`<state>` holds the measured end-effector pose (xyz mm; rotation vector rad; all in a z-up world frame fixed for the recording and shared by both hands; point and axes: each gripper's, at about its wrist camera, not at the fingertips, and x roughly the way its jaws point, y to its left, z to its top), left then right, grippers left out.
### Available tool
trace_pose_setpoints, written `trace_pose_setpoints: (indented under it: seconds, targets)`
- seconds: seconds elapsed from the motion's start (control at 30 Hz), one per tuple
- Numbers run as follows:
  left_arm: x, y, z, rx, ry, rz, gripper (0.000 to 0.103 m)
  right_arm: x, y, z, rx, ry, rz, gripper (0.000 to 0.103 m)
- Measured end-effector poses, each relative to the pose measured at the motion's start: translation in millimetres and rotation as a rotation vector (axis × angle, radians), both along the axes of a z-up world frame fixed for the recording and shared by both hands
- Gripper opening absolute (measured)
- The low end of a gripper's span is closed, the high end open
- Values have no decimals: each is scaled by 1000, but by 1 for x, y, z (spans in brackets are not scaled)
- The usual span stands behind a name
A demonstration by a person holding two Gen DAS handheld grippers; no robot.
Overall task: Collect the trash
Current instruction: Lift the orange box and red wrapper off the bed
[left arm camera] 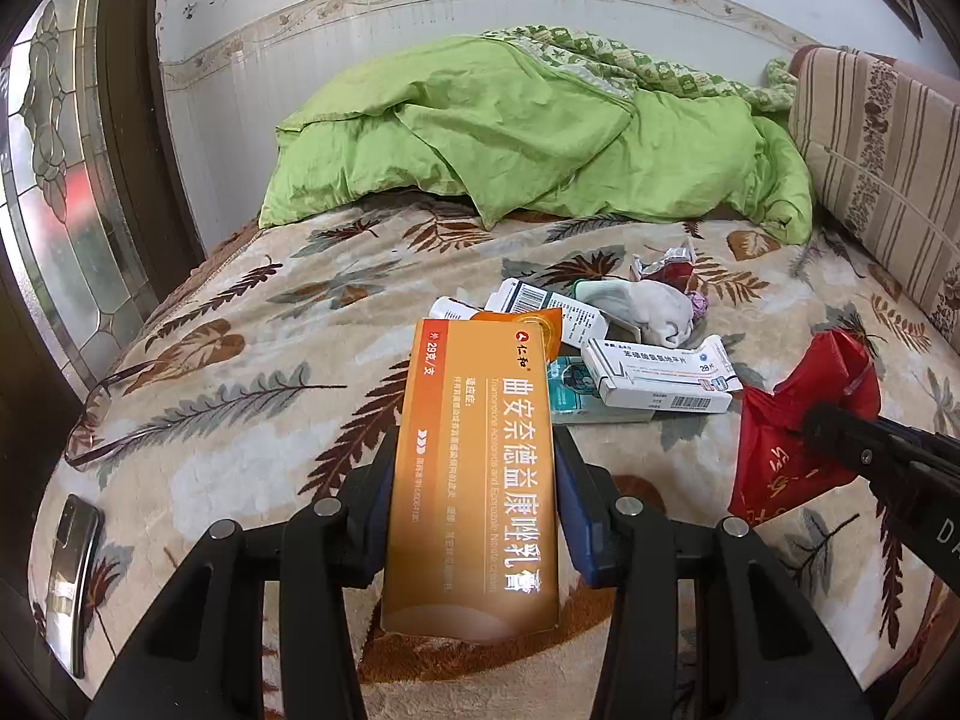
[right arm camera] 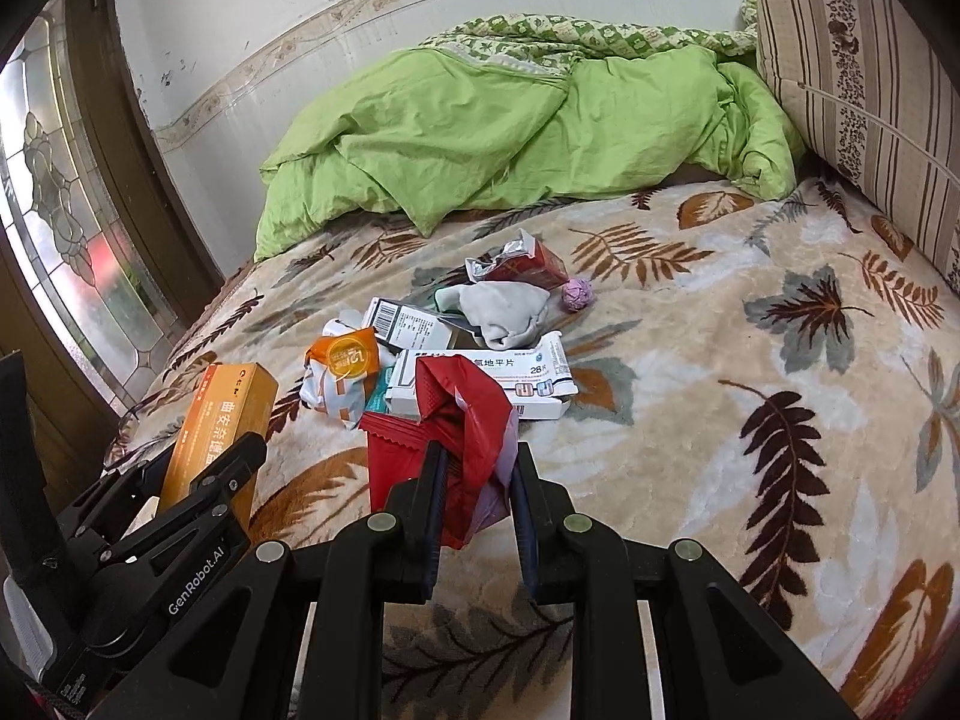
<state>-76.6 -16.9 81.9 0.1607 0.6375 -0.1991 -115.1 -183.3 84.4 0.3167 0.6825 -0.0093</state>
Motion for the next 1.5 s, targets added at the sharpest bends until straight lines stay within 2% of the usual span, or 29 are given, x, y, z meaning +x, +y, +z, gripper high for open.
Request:
trace_pose_setpoints:
  seconds: [1.5]
  targets:
    - [-5, -8, 0, 22, -14, -8, 45, 0, -2, 4, 12, -9, -8, 22]
